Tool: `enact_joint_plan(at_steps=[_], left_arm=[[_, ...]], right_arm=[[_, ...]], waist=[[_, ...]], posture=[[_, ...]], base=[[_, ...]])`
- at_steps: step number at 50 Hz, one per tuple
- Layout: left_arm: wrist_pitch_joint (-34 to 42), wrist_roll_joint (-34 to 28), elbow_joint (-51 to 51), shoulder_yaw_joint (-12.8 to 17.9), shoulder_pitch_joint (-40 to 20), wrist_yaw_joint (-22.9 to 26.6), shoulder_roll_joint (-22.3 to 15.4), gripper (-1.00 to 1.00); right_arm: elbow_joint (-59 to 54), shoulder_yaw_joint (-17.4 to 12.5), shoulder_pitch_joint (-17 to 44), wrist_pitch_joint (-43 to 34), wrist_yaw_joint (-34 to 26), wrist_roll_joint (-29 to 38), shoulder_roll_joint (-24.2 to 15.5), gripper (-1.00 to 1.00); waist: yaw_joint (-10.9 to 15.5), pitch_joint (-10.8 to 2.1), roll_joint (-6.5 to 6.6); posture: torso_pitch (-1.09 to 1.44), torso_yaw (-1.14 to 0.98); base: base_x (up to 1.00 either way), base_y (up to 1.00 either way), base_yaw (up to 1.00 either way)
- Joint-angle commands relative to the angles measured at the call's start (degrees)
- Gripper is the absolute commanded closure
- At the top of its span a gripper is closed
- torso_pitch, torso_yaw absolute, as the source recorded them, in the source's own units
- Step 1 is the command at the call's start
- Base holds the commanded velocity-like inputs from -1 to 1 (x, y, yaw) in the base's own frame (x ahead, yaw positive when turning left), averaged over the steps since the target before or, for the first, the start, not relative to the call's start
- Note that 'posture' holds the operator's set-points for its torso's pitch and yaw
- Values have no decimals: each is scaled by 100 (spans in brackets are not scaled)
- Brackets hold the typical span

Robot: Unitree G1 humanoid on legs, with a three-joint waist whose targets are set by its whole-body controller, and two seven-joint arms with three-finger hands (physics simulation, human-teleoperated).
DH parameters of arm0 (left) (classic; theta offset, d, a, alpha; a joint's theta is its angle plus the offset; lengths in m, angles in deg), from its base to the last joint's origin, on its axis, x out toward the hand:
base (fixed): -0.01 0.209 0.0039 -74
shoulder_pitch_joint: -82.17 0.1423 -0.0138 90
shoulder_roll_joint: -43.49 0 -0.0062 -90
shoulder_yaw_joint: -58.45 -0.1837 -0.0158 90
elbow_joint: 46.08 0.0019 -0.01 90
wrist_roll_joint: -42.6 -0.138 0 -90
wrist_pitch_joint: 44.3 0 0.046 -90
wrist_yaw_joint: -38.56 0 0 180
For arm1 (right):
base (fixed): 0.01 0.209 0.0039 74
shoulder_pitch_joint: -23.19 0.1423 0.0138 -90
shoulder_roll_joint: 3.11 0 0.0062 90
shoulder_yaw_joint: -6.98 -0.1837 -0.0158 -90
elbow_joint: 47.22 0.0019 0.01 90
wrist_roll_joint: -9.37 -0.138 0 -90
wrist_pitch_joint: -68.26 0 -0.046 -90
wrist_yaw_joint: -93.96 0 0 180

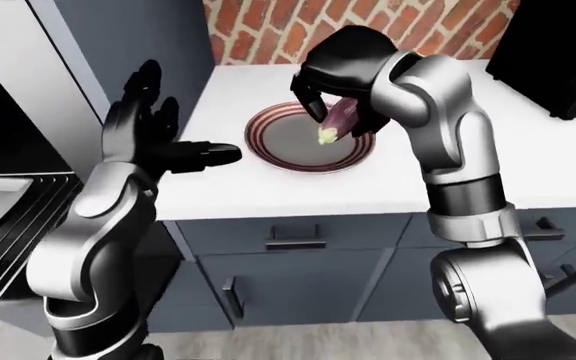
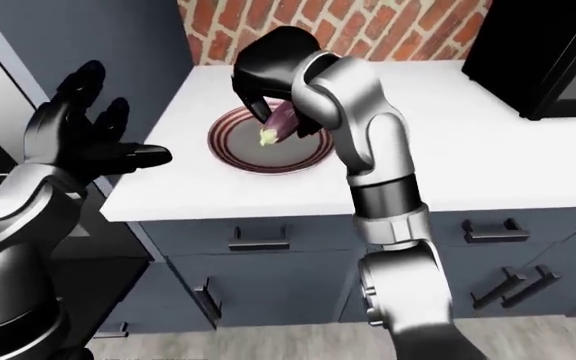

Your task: Place the eggplant on the rack of the oven.

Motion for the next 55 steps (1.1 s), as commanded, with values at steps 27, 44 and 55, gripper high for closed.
enact_joint_plan(at_steps=[27,44,55], left_arm=[[-196,-18,-96,8,-208,75,-28,-100],[-209,-35,-138,-23,-149,101,-2,-100],[-190,-33,-167,-12,-160,95,-8,-100]], right_arm=[[-126,-151,429,-109,314,14,-147,100],[-68,-148,356,-268,460,71,-115,100],[-63,-130,323,-297,506,106,-96,100]], waist=[[-8,-67,167],[29,72,-435],[-167,97,-404]], posture=[[0,0],[0,0],[0,0]], base=[[-6,-13,0],[0,-38,0],[0,0,0]])
